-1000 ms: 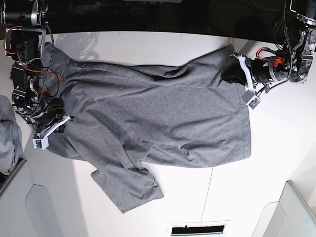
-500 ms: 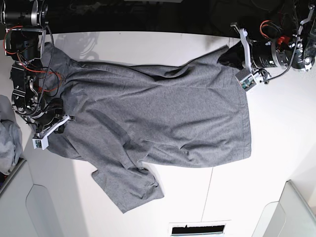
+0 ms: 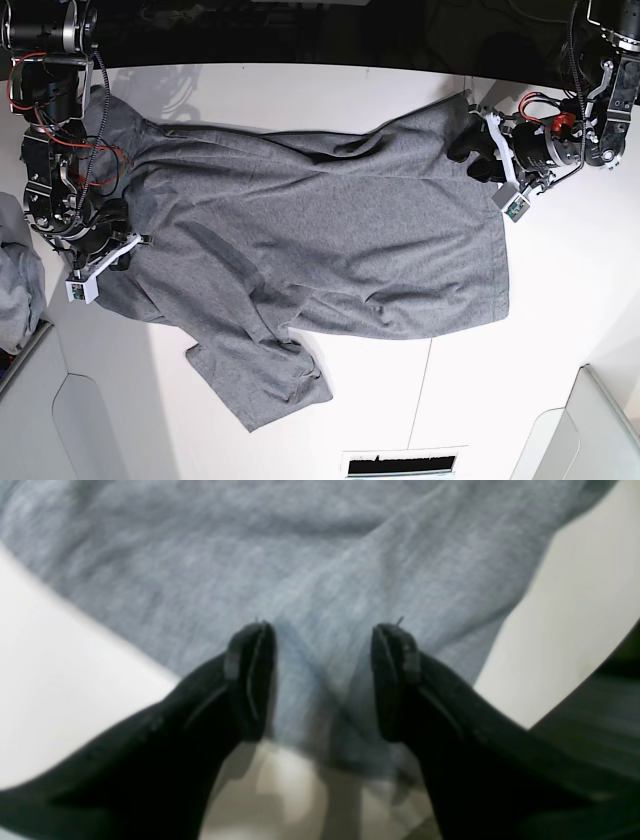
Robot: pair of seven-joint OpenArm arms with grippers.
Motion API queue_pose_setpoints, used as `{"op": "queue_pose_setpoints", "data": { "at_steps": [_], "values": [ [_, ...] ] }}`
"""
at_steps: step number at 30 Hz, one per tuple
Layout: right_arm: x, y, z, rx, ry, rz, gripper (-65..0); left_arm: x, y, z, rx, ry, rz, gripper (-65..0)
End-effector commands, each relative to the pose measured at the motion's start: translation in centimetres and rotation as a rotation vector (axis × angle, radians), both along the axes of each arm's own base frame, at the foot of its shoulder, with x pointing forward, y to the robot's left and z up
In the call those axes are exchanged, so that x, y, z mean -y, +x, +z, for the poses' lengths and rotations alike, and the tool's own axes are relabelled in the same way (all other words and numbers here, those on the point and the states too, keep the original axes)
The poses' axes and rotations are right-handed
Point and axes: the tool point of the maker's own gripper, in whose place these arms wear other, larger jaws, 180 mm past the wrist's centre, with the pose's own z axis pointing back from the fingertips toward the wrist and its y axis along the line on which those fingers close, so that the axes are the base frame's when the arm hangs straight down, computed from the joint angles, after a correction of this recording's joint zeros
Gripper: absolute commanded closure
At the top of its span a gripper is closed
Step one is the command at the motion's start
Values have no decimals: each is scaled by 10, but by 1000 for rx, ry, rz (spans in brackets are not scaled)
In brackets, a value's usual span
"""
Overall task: Layout the t-shirt on the table in an organized manner, then fold the t-shirt properly
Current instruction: 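Regrasp the shirt edge with the left gripper and pull it taut, then pull the shirt corners apart with both grippers to straighten it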
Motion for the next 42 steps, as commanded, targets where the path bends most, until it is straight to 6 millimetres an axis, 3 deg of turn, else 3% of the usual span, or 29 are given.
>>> {"op": "queue_pose_setpoints", "data": {
  "at_steps": [1,5,6,10,16,25,35,40,42],
  "values": [
    [7,17,20,63,-5,-5,0,0,10,12,39,-30,2,-337],
    [7,17,20,63,-6,-5,0,4,10,16,27,-77,19,-329],
    [7,17,20,63,-6,-5,0,5,10,16,27,-79,20,-295],
    [7,17,20,64,-6,-5,0,6,2,13,-27,-88,19,0],
    [7,17,20,65,-6,-5,0,14,-29,15,-124,-121,-18,0],
    [7,18,21,69,-6,-5,0,47,-73,64,-54,-101,-232,0],
    [7,18,21,72,-6,-7,0,51,-132,48,-208,-83,-284,0],
    [9,20,23,77,-9,-14,0,53,-148,40,-269,-58,-324,0],
    [8,23,28,90,-10,-12,0,52,-148,40,-269,-53,-326,-104]
  ]
}}
